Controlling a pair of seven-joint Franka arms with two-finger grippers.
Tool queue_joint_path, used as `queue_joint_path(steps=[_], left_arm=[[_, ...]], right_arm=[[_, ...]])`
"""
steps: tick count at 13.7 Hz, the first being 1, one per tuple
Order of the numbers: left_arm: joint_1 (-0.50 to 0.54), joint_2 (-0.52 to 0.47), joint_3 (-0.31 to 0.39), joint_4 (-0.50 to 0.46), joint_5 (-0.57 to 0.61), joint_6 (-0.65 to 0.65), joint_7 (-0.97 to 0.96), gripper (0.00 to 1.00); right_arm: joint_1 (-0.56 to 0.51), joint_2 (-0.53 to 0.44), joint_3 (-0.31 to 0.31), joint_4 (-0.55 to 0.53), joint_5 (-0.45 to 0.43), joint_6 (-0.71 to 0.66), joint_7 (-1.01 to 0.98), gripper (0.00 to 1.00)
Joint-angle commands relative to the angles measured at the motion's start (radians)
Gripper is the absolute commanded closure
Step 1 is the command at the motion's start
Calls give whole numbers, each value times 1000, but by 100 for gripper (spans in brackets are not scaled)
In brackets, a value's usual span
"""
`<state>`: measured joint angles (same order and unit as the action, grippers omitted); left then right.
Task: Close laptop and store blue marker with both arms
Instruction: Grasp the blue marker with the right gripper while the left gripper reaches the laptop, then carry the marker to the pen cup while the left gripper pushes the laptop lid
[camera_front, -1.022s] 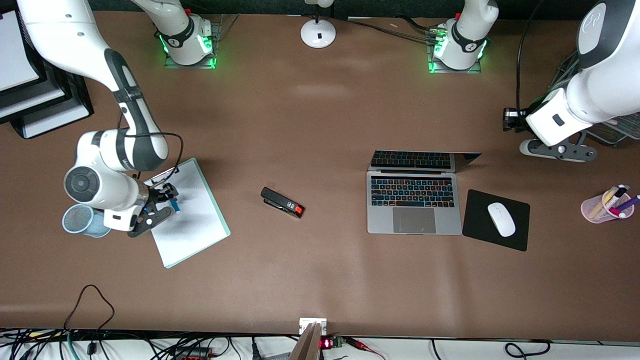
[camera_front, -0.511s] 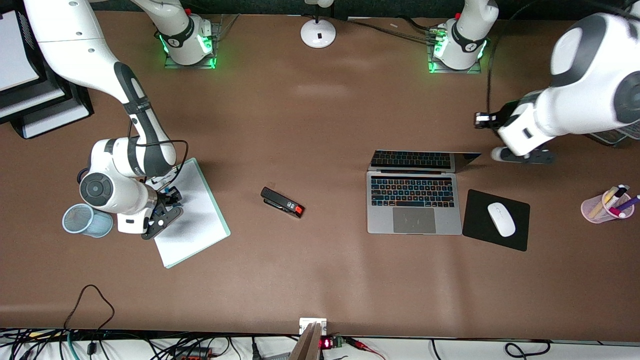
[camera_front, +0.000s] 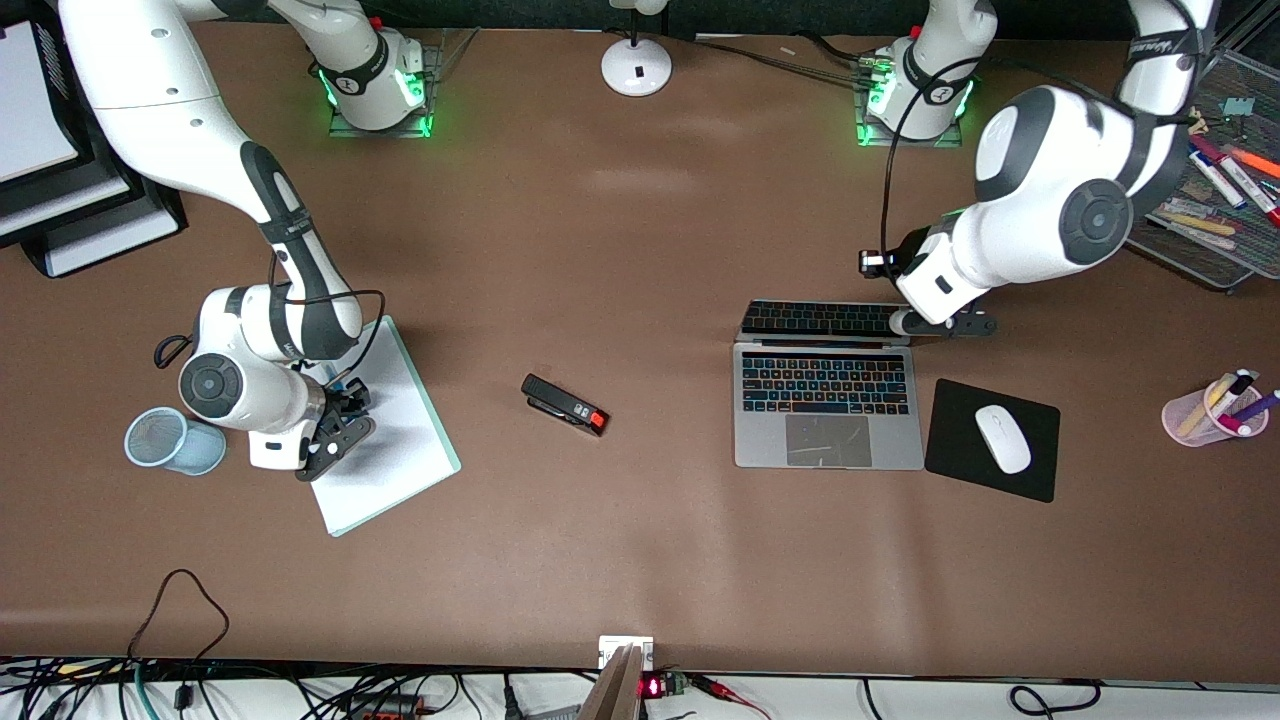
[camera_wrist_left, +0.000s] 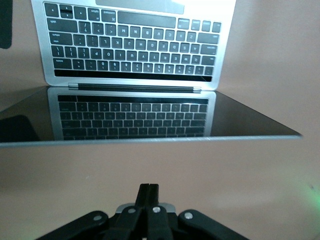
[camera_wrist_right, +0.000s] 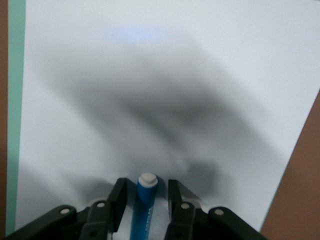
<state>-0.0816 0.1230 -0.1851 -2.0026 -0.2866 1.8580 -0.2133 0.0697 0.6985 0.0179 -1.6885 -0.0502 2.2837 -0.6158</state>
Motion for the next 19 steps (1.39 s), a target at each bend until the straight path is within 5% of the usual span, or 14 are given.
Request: queue_joint_path(steps=[1, 2, 5, 8, 12, 19], left_arm=[[8, -46, -42, -115, -19, 133, -3, 100], [8, -46, -42, -145, -17, 194, 5, 100], [3, -37, -48, -160, 3, 317, 14, 100], [3, -33, -51, -150, 217, 423, 11, 100], [6, 52, -50, -79, 227, 490, 11, 100], [10, 249, -48, 88, 228, 558, 11, 100]], right_arm=[[1, 6, 0, 13, -8, -4, -12, 90], [-1, 1, 0, 16, -7, -4, -10, 100], [-4, -40, 0, 29, 1, -23, -9, 100], [-24, -79, -6, 100, 15, -126, -36, 100], [-131, -86, 0, 226, 194, -227, -296, 100], [-289, -42, -1, 283, 475, -221, -757, 100]])
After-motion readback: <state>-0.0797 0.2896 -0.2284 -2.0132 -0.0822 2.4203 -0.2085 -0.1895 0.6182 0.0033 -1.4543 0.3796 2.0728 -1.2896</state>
